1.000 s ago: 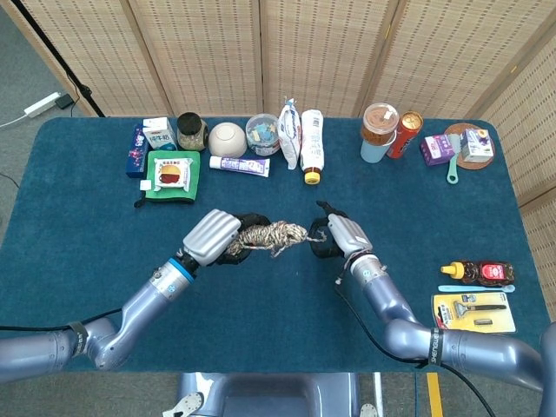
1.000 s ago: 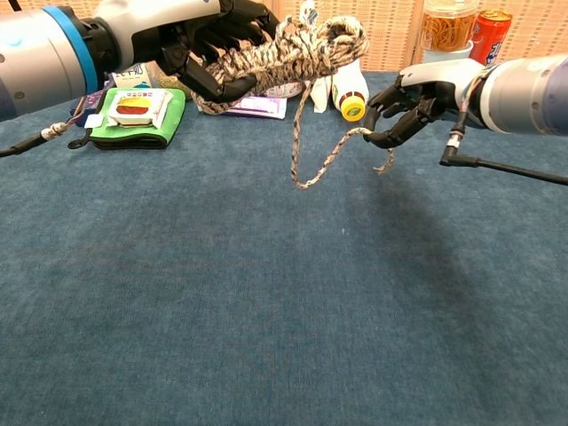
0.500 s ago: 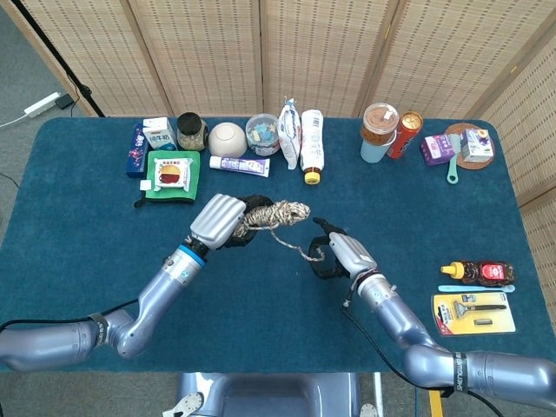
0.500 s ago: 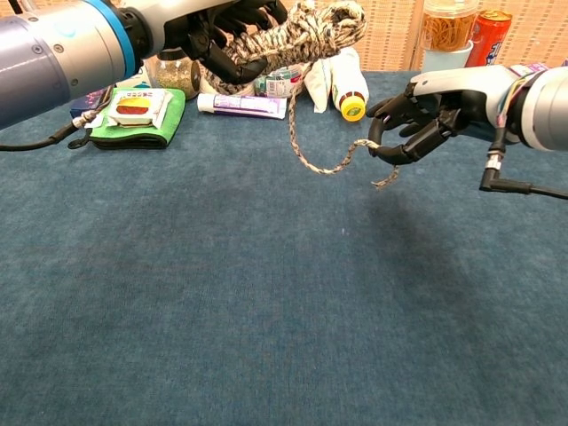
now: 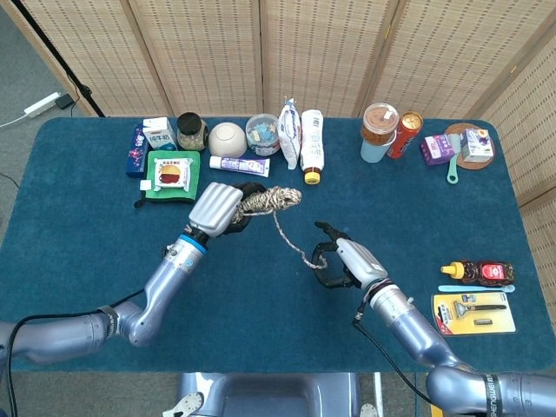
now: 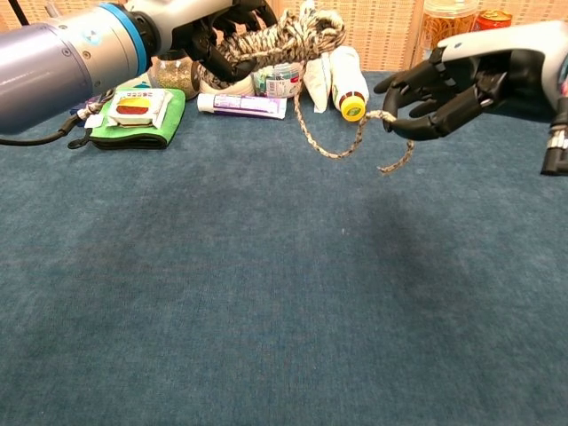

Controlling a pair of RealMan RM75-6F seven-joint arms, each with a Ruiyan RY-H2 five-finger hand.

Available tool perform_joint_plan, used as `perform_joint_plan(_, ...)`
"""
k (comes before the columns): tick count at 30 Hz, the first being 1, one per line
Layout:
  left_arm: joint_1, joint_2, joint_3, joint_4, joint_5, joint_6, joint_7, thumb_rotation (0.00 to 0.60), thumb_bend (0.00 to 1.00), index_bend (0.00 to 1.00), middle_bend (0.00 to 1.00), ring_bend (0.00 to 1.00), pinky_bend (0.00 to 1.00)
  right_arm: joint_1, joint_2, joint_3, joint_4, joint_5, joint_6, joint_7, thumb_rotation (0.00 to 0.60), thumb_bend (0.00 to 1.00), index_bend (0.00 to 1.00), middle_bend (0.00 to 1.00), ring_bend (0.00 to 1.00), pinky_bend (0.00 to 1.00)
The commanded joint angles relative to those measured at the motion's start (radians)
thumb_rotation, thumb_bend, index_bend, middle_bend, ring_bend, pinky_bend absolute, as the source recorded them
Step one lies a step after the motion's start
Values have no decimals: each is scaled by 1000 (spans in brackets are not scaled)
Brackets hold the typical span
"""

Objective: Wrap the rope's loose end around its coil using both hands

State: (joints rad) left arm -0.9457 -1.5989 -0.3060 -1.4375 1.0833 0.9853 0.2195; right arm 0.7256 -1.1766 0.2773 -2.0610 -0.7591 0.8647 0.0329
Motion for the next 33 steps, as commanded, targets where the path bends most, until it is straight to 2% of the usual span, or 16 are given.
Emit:
perform_joint_plan(1, -6, -19, 7, 33, -4, -4, 11, 600, 644, 509, 404, 501, 695, -12, 56, 21, -73, 11, 6, 23, 600, 583, 695, 35, 0, 0)
perform_joint_plan(10, -13, -68, 33, 107, 13, -27, -1, 600, 644, 509, 404, 501, 695, -1, 111, 40, -192, 17, 45, 2, 600, 585, 696, 37, 0, 0)
perform_joint_plan(16, -21, -100, 46, 144, 36, -28, 9, 600, 644, 509, 404, 501, 695, 47, 87, 35, -255, 61, 93, -68, 600, 585, 696, 37, 0, 0)
perform_joint_plan(22, -21, -114, 62, 166, 59, -25, 21, 600, 644, 509, 404, 501, 695, 109, 42, 54, -266, 116, 142, -125, 600, 585, 696, 37, 0, 0)
perform_joint_plan(33, -20, -141, 114, 216, 149, -11, 64, 600, 646, 509, 404, 501, 695, 302, -43, 161, -255, 376, 271, -239, 600, 585, 697, 38, 0, 0)
